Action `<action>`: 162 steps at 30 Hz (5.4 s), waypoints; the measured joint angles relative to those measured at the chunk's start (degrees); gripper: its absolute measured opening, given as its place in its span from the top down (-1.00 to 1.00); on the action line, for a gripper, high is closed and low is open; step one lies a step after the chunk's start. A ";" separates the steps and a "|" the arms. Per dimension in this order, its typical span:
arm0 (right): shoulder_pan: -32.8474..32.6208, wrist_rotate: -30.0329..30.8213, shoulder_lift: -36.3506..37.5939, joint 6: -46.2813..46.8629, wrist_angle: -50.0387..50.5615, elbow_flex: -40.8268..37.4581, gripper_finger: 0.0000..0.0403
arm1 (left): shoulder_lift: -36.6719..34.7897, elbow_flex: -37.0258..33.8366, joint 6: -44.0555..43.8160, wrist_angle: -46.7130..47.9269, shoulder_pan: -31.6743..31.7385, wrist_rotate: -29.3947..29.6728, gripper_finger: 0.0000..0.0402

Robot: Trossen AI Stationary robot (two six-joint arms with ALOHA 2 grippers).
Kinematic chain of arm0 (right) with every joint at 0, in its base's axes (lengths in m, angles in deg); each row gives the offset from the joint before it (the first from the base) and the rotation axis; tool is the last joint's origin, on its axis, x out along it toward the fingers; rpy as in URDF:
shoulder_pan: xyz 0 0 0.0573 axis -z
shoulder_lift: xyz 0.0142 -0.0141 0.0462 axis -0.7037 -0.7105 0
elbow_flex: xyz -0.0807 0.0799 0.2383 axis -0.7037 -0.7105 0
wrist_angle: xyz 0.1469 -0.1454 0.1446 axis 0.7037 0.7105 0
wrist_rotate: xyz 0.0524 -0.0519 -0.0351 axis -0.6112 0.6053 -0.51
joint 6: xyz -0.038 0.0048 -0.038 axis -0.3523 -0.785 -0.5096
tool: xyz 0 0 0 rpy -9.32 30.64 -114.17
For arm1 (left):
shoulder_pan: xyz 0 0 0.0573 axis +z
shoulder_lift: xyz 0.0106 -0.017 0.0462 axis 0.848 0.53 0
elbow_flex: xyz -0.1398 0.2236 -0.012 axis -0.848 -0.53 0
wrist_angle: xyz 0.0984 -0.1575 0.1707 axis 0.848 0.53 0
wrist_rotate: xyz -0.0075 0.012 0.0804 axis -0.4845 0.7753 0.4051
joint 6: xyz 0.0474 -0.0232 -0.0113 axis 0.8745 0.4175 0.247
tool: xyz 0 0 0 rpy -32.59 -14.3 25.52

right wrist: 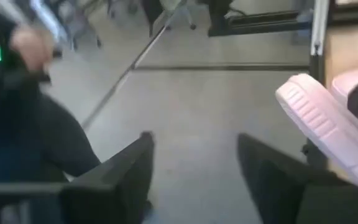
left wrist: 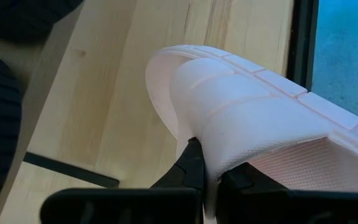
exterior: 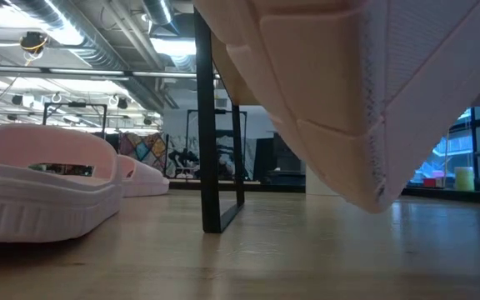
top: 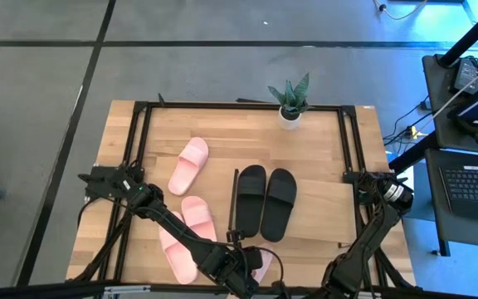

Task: Pick and place slides into the shelf
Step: Put the top left pink slipper under the shelf

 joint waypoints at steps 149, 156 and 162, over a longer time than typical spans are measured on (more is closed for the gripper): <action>4.17 9.05 0.11 -21.66 17.73 0.00 -0.08 | -0.19 -0.02 -3.30 -7.46 0.63 -2.74 0.98; 4.17 10.32 0.11 -21.66 17.73 0.00 -0.08 | -0.28 -0.02 -3.48 -8.65 0.66 -2.54 0.98; 4.34 14.05 0.11 -21.59 17.66 0.00 -0.08 | -1.18 -0.02 -2.56 -9.24 0.72 -1.73 0.98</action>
